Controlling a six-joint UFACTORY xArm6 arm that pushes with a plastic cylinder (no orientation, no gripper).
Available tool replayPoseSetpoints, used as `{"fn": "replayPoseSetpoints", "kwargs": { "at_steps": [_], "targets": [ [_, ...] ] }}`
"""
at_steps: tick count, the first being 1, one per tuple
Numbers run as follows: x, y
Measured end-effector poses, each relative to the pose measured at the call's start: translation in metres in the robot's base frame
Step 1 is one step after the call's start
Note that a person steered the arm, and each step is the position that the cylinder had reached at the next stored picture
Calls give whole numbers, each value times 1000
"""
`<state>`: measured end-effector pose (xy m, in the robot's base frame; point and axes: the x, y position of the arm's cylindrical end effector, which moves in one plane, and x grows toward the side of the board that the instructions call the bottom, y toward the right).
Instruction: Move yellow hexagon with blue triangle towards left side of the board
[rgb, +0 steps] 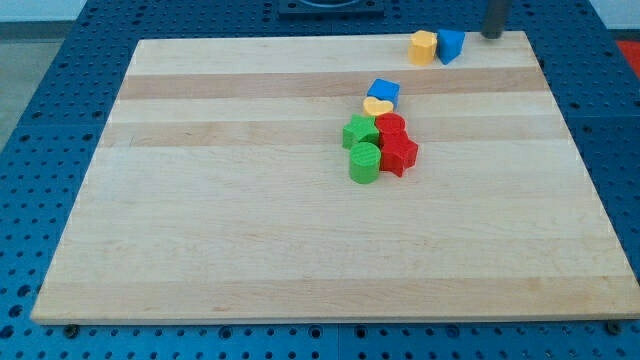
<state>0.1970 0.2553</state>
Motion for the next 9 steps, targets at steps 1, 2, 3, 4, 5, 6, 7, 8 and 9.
{"fn": "replayPoseSetpoints", "kwargs": {
  "at_steps": [1,2,3,4,5,6,7,8,9],
  "targets": [
    [18,-42],
    [37,-101],
    [38,-145],
    [38,-184],
    [39,-174],
    [30,-127],
    [0,-124],
    [-4,-168],
    [15,-248]
  ]
}}
